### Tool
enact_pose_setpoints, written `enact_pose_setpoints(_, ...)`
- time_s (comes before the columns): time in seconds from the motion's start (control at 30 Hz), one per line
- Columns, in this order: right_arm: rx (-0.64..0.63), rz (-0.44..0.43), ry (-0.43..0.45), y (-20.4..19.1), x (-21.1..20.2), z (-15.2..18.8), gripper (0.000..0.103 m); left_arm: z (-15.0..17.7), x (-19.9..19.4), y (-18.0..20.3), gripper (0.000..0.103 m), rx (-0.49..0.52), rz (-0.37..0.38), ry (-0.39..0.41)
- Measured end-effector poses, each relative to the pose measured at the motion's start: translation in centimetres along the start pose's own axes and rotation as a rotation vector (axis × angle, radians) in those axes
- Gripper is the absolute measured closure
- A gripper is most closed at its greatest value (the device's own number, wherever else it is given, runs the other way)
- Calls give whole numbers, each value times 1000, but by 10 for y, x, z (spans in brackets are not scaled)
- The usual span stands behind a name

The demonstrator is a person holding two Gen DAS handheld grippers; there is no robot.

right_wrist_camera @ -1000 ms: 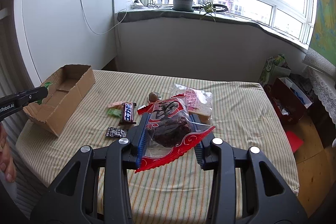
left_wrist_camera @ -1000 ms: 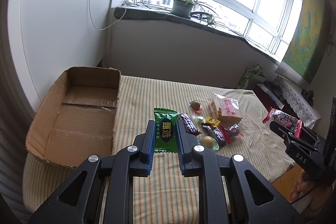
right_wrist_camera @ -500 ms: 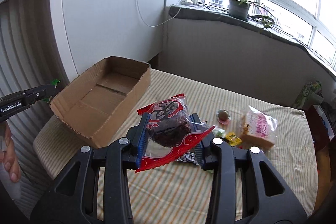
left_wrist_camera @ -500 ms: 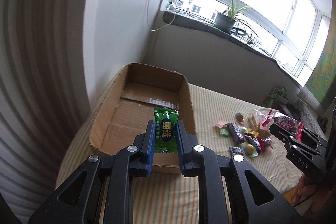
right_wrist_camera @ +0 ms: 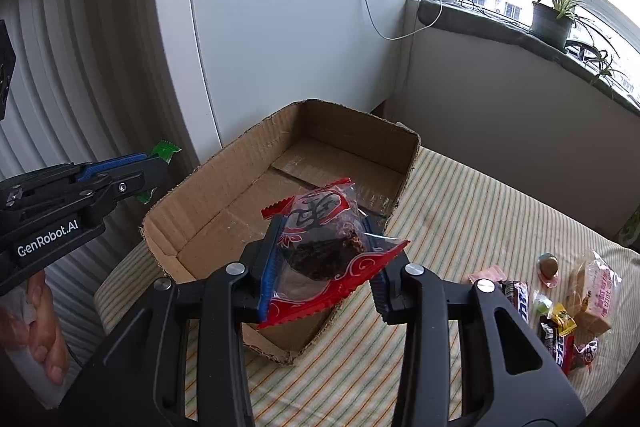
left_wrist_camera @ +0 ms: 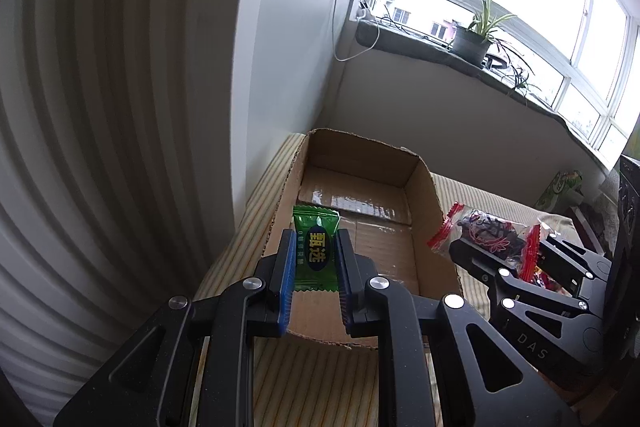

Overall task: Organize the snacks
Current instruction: 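Carry both snacks to the cardboard box and open both tools to drop them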

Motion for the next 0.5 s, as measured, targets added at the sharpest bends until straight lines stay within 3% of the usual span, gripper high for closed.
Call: enact_pose_setpoints(0.5,-3,-35,-50,4,39,3,63,11,43,-7,86,-5,15,-79)
Point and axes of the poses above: each gripper's, at about its wrist camera, not at the fingertips, and x roughly the way its jaws point, y to its right, z to its underside, the point moved 5 cm from there along x, roughly the way its jaws point, and after that the axes turned 8 degrees about y, right-handed, at the moved point
